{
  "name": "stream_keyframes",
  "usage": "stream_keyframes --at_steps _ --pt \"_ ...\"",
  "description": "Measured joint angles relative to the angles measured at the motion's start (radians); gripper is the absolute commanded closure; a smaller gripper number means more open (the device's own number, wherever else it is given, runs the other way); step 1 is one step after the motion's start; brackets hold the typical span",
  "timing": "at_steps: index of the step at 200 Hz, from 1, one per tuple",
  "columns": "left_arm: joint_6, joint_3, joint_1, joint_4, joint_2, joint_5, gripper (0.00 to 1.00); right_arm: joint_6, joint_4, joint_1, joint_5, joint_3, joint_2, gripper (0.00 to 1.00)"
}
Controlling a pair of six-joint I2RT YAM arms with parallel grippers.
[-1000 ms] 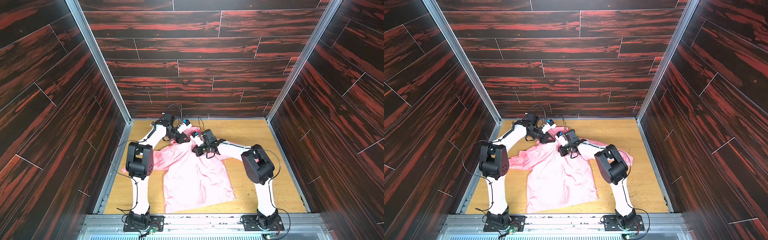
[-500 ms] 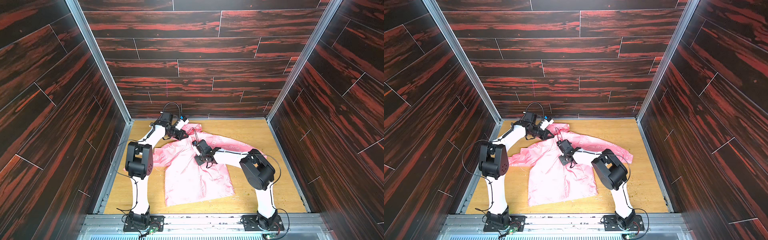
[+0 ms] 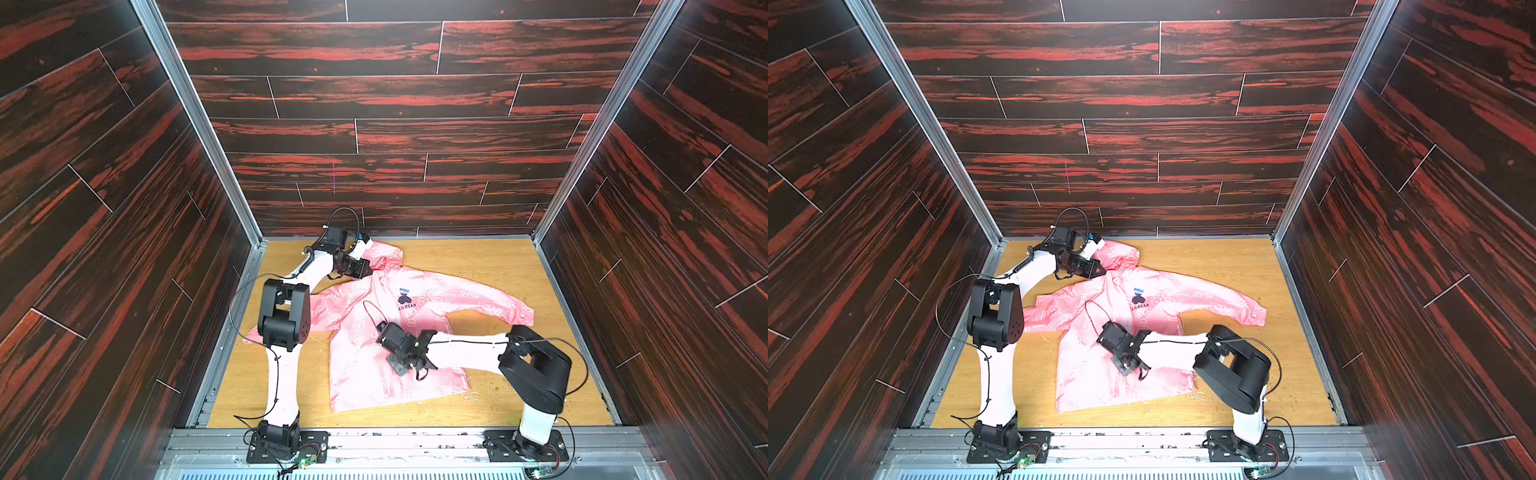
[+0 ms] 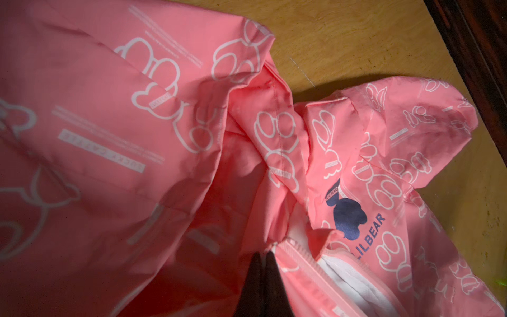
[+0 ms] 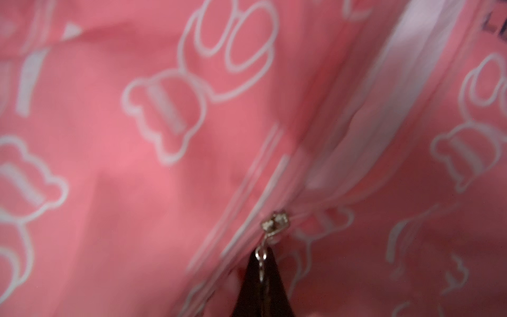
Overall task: Unzip the jacket
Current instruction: Unzip the zipper on the jacket, then smooth out the jacket at the center of the board.
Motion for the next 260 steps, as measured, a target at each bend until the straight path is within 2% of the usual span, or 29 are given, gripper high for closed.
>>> stream_keyframes --at_steps 55,87,127,135,151,152,153,156,158,160,174,198,228,260 --pt "-0.013 0.039 0.002 0.021 0.051 -0.054 1.0 0.218 -0.192 0.22 -0.026 -0.06 -0.074 1.0" --pt "-0.017 0.046 0.006 0.052 0.059 -0.088 1.0 0.347 -0.276 0.33 -0.09 -0.101 -0.112 1.0" --pt "-0.018 0.069 0.021 0.088 0.059 -0.107 1.0 0.439 -0.32 0.378 -0.141 -0.156 -0.164 1.0" --pt "-0.018 0.069 0.023 0.094 0.059 -0.106 0.86 0.444 -0.33 0.375 -0.14 -0.16 -0.169 0.98" --pt "-0.018 0.048 0.023 0.133 0.051 -0.105 0.62 0.435 -0.354 0.357 -0.148 -0.16 -0.173 0.62" --pt "-0.014 0.045 0.023 0.136 0.05 -0.105 0.59 0.436 -0.355 0.356 -0.149 -0.16 -0.173 0.6" --pt "-0.013 0.04 0.023 0.143 0.047 -0.105 0.5 0.434 -0.36 0.354 -0.146 -0.159 -0.173 0.59" --pt "-0.023 0.028 0.023 0.153 0.042 -0.105 0.16 0.427 -0.366 0.35 -0.146 -0.158 -0.174 0.55" --pt "-0.015 0.018 0.023 0.159 0.036 -0.105 0.05 0.424 -0.371 0.345 -0.145 -0.156 -0.175 0.52" --pt "-0.013 0.005 0.023 0.172 0.029 -0.104 0.02 0.422 -0.375 0.34 -0.146 -0.154 -0.175 0.5" --pt "-0.007 -0.097 0.024 0.226 -0.036 -0.106 0.0 0.4 -0.395 0.315 -0.161 -0.138 -0.185 0.39" --pt "0.003 -0.314 0.024 0.318 -0.223 -0.132 0.0 0.357 -0.401 0.266 -0.22 -0.089 -0.256 0.27" --pt "-0.02 -0.505 0.024 0.408 -0.504 -0.205 0.0 0.313 -0.394 0.124 -0.26 0.019 -0.368 0.26" --pt "-0.081 -0.557 0.024 0.391 -0.732 -0.303 0.0 0.269 -0.366 -0.116 -0.309 0.086 -0.417 0.29"
